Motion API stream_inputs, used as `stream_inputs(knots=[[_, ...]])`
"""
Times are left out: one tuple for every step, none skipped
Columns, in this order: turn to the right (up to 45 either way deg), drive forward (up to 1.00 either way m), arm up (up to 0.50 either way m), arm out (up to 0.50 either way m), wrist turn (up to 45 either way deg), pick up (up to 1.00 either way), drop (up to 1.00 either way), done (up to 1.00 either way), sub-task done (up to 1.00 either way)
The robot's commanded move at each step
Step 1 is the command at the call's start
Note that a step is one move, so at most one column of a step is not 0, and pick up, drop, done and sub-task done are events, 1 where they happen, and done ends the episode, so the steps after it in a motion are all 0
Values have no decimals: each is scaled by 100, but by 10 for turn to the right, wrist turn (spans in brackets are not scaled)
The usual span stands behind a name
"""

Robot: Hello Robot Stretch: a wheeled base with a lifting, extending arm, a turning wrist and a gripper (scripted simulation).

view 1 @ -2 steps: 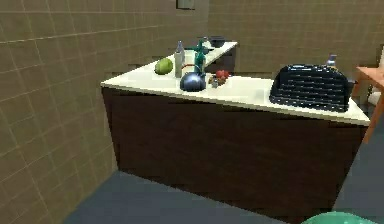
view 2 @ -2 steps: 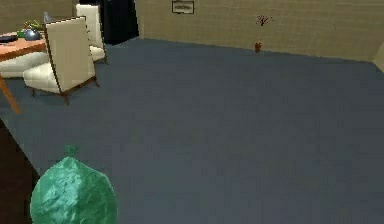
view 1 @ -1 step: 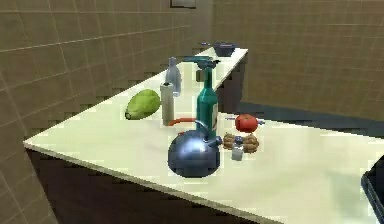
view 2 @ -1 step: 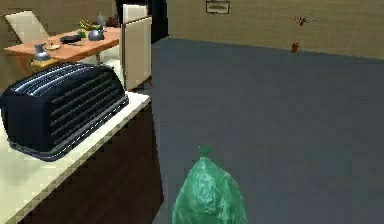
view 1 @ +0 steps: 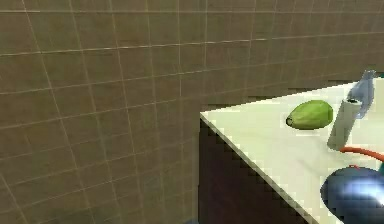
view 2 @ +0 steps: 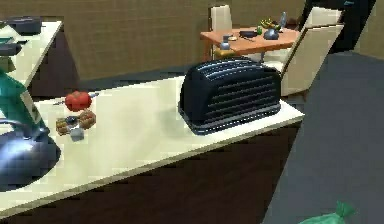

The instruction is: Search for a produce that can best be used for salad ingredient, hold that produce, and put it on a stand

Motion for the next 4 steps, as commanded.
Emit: stream_inputs(knots=[[-450, 0, 0, 0, 0, 0, 0, 0, 0], [-120, 0, 0, 0, 0, 0, 0, 0, 0], [450, 0, 0, 0, 0, 0, 0, 0, 0], [30, 0, 0, 0, 0, 0, 0, 0, 0]])
